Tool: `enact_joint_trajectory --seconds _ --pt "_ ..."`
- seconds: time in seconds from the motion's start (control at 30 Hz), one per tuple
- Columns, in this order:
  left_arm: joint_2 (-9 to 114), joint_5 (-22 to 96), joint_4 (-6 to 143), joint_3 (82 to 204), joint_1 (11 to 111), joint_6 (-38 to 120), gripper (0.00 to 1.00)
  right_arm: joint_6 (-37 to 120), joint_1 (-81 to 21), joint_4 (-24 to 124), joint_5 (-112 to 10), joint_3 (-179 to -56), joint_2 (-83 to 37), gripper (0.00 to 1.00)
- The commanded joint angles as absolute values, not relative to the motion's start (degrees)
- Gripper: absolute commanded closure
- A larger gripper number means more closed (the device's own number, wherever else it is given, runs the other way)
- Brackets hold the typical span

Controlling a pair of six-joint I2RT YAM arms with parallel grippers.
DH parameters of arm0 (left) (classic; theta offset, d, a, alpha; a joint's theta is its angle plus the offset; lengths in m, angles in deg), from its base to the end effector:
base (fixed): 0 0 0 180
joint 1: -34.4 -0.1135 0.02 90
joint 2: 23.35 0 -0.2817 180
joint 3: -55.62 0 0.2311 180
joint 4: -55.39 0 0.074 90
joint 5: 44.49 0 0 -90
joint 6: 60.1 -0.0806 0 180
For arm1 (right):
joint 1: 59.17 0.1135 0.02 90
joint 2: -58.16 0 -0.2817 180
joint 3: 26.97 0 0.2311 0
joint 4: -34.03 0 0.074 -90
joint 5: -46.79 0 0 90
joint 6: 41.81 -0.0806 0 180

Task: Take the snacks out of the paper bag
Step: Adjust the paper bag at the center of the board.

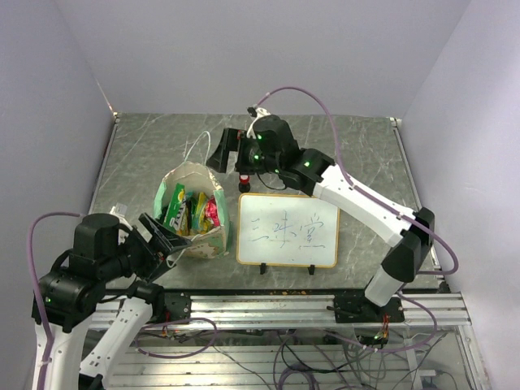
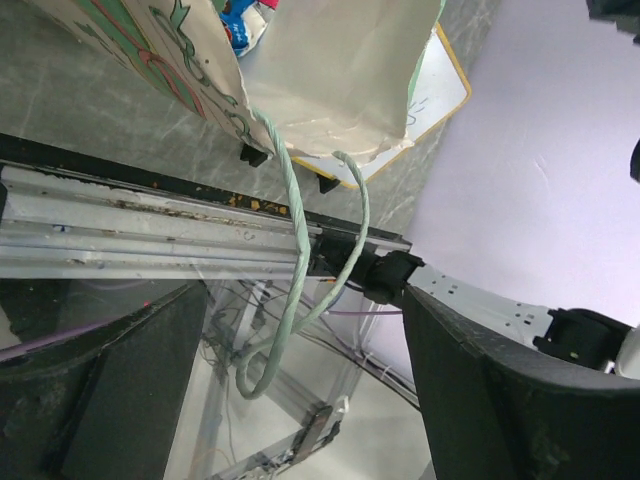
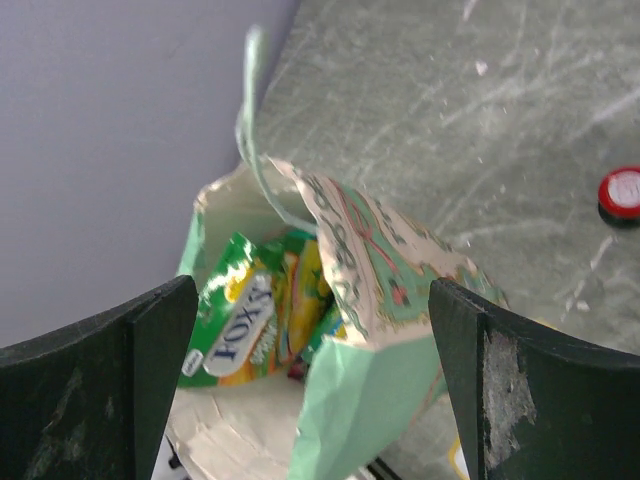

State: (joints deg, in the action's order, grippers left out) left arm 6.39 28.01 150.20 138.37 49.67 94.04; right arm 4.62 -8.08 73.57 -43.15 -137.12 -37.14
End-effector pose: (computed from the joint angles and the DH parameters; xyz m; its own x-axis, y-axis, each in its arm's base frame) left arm 0.0196 -0.0305 0.3373 -0.7011 -0.6982 -0.1448 -0.3747 0.5335 -0.7582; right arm 0.2575 0.3189 0.3886 -0.7260 0.1979 -0.6586 -0.3825 0.6796 0.6259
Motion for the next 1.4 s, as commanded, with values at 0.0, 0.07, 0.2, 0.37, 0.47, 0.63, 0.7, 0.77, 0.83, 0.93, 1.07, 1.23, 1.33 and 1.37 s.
enact_joint_trajectory --seconds 0.0,0.07,0.2,0.37,0.47,0.63,0.7,0.77,0.83,0.93,1.07,1.23,1.33,1.37 --pt "3.0 26.4 147.4 137.9 49.7 99.0 0.12 7.0 -7.9 70.5 -43.3 -143.6 -41.1 0.0" --pt "2.1 26.9 147.7 137.7 49.8 99.9 0.13 7.2 -7.8 69.7 -44.2 -145.7 -43.4 0.0" --pt "0.9 27.2 146.5 135.7 49.8 101.3 0.18 8.4 -7.8 70.7 -43.6 -151.4 -48.7 0.01" --pt "0.2 32.7 146.3 136.8 49.8 104.5 0.22 7.8 -7.9 68.8 -45.7 -153.9 -52.2 0.05" --pt "0.8 32.1 144.6 135.7 49.8 105.2 0.24 8.2 -7.9 69.7 -46.3 -156.2 -53.9 0.11" --pt "1.8 33.9 144.4 135.3 49.8 105.3 0.31 9.9 -8.0 69.7 -46.9 -157.0 -54.1 0.21" --pt "1.9 34.8 144.1 135.6 49.8 105.8 0.36 11.3 -8.0 68.8 -47.7 -156.9 -53.7 0.27" --pt "2.4 34.9 143.8 135.8 49.8 106.1 0.39 12.3 -8.1 69.5 -47.2 -157.8 -53.8 0.31" --pt "3.1 34.3 143.8 135.7 49.8 105.8 0.45 13.3 -8.2 70.5 -46.6 -158.7 -54.0 0.38" --pt "4.5 34.8 144.3 136.6 49.8 104.3 0.58 15.2 -8.3 71.9 -47.8 -160.1 -54.3 0.5" --pt "7.1 37.5 146.9 139.6 49.8 101.9 0.6 18.2 -8.3 73.5 -47.4 -162.0 -54.9 0.69" --pt "10.3 39.1 148.5 142.0 49.8 98.3 0.6 21.8 -8.3 74.8 -48.5 -163.9 -55.7 0.86" --pt "12.0 38.7 149.8 142.5 49.8 96.9 0.75 22.6 -8.3 76.1 -49.0 -165.3 -55.9 0.96" --pt "12.1 38.4 149.6 142.3 49.8 96.8 0.8 22.8 -8.3 76.1 -49.0 -165.2 -55.6 0.99"
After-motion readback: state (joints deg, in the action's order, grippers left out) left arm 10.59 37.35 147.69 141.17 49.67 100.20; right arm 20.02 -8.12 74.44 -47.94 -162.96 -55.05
